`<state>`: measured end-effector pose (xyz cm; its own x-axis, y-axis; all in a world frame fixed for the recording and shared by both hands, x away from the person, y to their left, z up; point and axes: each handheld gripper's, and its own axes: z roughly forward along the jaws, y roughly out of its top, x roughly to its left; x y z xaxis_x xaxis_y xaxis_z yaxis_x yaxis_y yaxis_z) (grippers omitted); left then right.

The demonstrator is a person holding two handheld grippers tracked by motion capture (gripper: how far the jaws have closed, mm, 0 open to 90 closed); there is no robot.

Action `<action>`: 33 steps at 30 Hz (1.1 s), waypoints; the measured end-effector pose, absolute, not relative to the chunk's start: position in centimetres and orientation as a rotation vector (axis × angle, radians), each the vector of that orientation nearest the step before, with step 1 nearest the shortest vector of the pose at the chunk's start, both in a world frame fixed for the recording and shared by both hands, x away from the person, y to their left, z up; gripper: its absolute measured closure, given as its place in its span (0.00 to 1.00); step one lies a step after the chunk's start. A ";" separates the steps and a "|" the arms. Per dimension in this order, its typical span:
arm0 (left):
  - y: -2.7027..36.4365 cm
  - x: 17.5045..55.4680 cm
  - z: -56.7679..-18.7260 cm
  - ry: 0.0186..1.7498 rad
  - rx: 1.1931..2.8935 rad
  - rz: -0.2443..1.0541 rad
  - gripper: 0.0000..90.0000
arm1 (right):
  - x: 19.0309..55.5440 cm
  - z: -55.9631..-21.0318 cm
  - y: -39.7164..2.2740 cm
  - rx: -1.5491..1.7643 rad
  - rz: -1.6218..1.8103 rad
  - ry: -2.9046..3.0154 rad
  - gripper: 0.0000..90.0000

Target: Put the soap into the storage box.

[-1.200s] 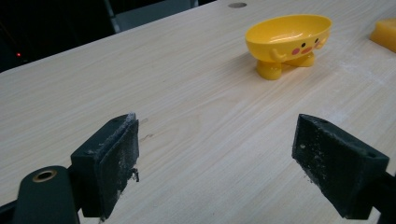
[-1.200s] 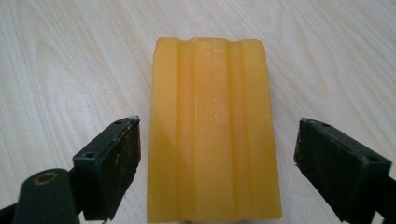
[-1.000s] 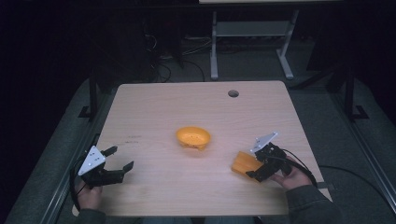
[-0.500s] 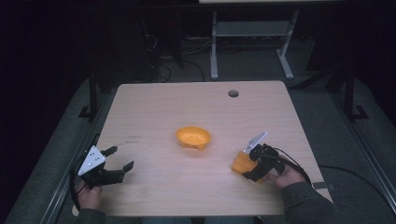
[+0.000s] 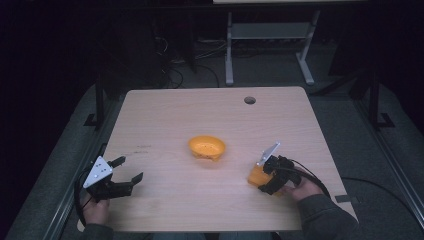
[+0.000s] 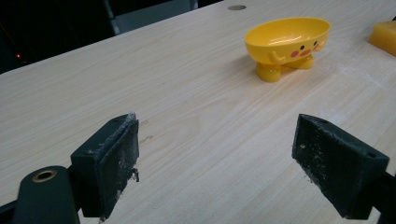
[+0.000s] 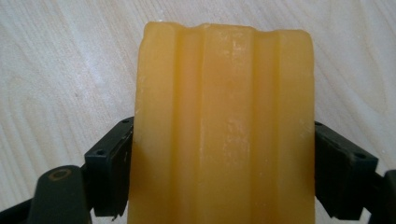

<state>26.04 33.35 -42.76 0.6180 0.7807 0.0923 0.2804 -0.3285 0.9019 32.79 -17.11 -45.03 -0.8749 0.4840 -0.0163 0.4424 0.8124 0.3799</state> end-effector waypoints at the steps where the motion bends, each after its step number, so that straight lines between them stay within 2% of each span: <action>1: 33.4 26.0 -42.8 0.846 1.889 0.660 0.15 | 32.8 -45.1 -17.1 0.741 0.561 2.885 0.21; 23: 33.4 26.0 -42.7 0.845 1.884 0.662 0.15 | 32.7 -44.9 -16.9 0.687 0.554 2.897 0.23; 33: 33.4 26.0 -42.7 0.843 1.877 0.667 0.15 | 33.0 -43.1 -15.8 0.619 0.575 2.880 0.23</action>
